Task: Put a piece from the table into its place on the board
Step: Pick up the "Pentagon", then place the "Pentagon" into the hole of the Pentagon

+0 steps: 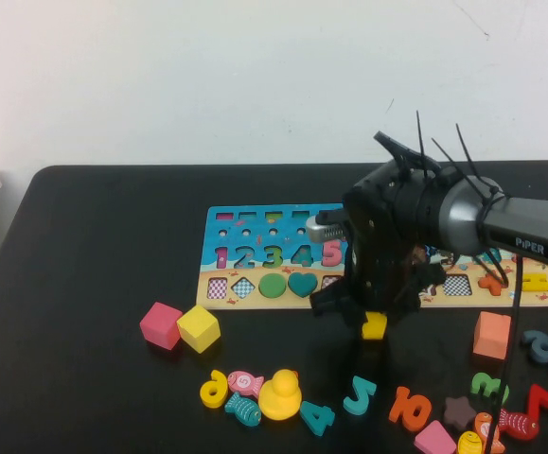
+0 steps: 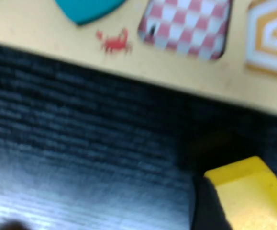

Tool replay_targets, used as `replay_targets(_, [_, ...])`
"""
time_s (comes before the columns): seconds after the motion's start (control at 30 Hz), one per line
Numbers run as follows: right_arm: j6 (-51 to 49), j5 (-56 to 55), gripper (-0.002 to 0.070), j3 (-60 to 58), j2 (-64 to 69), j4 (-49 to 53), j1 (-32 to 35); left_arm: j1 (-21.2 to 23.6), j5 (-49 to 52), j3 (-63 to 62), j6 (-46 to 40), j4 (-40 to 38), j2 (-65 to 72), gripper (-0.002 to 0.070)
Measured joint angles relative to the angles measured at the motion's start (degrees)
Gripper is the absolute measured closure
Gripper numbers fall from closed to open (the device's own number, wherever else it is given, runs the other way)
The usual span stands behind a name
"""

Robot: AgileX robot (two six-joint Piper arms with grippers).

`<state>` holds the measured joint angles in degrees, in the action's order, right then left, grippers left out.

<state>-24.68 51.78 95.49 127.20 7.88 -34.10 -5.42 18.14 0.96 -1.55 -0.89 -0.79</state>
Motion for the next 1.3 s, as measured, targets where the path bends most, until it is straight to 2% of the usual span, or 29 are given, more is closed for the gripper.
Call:
replay_targets(0.3, [2.6, 0.8, 0.0309, 7.9, 0.0, 5.1, 0.1, 0.0, 0.0, 0.0, -0.3, 0.0, 0.0, 0.0676])
replay_targets(0.53, [2.6, -0.6, 0.0309, 8.9, 0.1, 7.9, 0.7, 0.0, 0.0, 0.0, -0.3, 0.0, 0.0, 0.0676])
replay_targets(0.67, [2.6, -1.1, 0.0309, 9.0, 0.7, 7.1, 1.7, 0.0, 0.0, 0.0, -0.3, 0.0, 0.0, 0.0676])
replay_targets(0.97, [3.1, -1.3, 0.0309, 9.0, 3.9, -2.0, 5.2, 0.0, 0.0, 0.0, -0.3, 0.0, 0.0, 0.0676])
replay_targets(1.3, [5.2, -3.3, 0.0309, 9.0, 4.7, -4.0, 5.2, 0.0, 0.0, 0.0, -0.3, 0.1, 0.0, 0.0676])
